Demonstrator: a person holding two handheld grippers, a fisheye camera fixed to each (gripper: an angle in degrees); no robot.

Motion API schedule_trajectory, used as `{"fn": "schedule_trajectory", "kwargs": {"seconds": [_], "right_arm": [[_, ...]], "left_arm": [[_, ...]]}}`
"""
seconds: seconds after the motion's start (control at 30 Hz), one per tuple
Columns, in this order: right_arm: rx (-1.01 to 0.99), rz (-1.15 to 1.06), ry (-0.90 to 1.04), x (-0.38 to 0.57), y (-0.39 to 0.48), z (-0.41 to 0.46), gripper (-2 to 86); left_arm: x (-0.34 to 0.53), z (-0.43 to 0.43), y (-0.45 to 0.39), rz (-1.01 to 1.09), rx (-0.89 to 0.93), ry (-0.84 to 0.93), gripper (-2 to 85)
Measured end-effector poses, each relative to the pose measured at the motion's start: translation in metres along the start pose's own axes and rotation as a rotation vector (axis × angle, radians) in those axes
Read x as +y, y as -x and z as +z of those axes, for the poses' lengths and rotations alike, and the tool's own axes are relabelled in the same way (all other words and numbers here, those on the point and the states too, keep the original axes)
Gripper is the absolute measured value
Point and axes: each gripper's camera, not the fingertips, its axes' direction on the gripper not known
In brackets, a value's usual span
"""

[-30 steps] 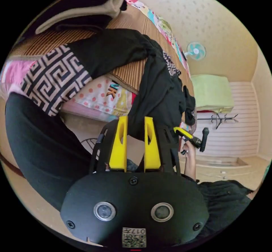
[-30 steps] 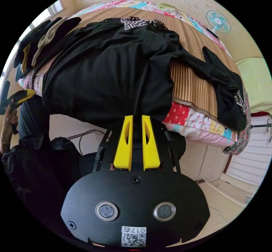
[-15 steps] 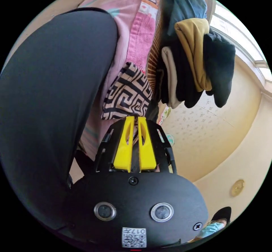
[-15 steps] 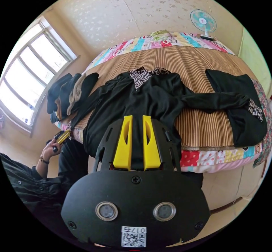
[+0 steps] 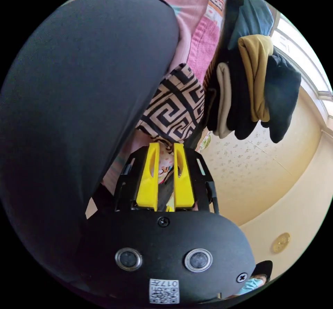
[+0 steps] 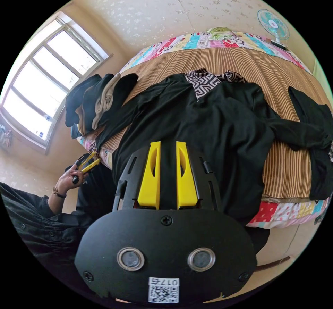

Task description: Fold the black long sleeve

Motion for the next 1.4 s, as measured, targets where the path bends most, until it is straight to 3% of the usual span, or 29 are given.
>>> {"fn": "schedule_trajectory", "kwargs": {"seconds": [0.17, 0.3, 0.4, 0.47, 0.57, 0.63, 0.73, 0.8, 0.9, 1.07, 1.13, 1.23, 1.3, 1.4], "right_arm": [[0.092, 0.001, -0.024, 0.003, -0.017, 0.000, 7.4], [0.077, -0.004, -0.028, -0.005, -0.026, 0.022, 7.4], [0.079, -0.021, 0.009, -0.007, -0.025, 0.053, 7.3], [0.082, -0.030, -0.016, -0.005, -0.017, 0.056, 7.5], [0.048, -0.019, -0.012, -0.001, -0.016, 0.051, 7.6], [0.004, 0.004, -0.012, 0.004, -0.022, 0.044, 7.7], [-0.048, 0.054, -0.040, 0.019, -0.039, 0.022, 7.7], [-0.025, 0.090, -0.060, 0.029, -0.054, 0.002, 7.8], [0.076, 0.155, -0.098, 0.038, -0.087, -0.035, 7.8], [0.217, 0.109, -0.170, -0.030, -0.139, -0.081, 8.2], [0.240, 0.062, -0.167, -0.075, -0.149, -0.077, 8.8], [0.203, 0.052, -0.051, -0.155, -0.174, -0.033, 9.4], [0.121, 0.057, 0.062, -0.192, -0.187, 0.007, 9.3], [0.106, -0.016, 0.209, -0.228, -0.178, 0.059, 5.1]], "left_arm": [[0.028, -0.042, -0.082, 0.331, -0.017, -0.136, 0.1], [0.083, -0.035, -0.204, 0.809, -0.072, -0.281, -0.4], [0.156, 0.027, -0.286, 1.176, -0.052, -0.267, -0.5], [0.210, 0.088, -0.321, 1.364, -0.010, -0.158, -0.4], [0.308, 0.217, -0.343, 1.622, 0.038, 0.159, -0.2], [0.389, 0.324, -0.322, 1.755, -0.008, 0.410, 0.0], [0.472, 0.435, -0.256, 1.927, -0.166, 0.648, 0.4], [0.500, 0.470, -0.216, 1.957, -0.272, 0.780, 1.1], [0.516, 0.461, -0.190, 2.014, -0.220, 0.885, 2.9], [0.453, 0.443, -0.256, 1.886, -0.240, 0.686, 5.3], [0.386, 0.469, -0.300, 1.695, -0.455, 0.505, 6.3], [0.312, 0.531, -0.311, 1.492, -0.733, 0.514, 9.6], [0.291, 0.572, -0.295, 1.431, -0.866, 0.646, 10.3], [0.297, 0.576, -0.296, 1.567, -0.867, 0.599, 4.6]]}}
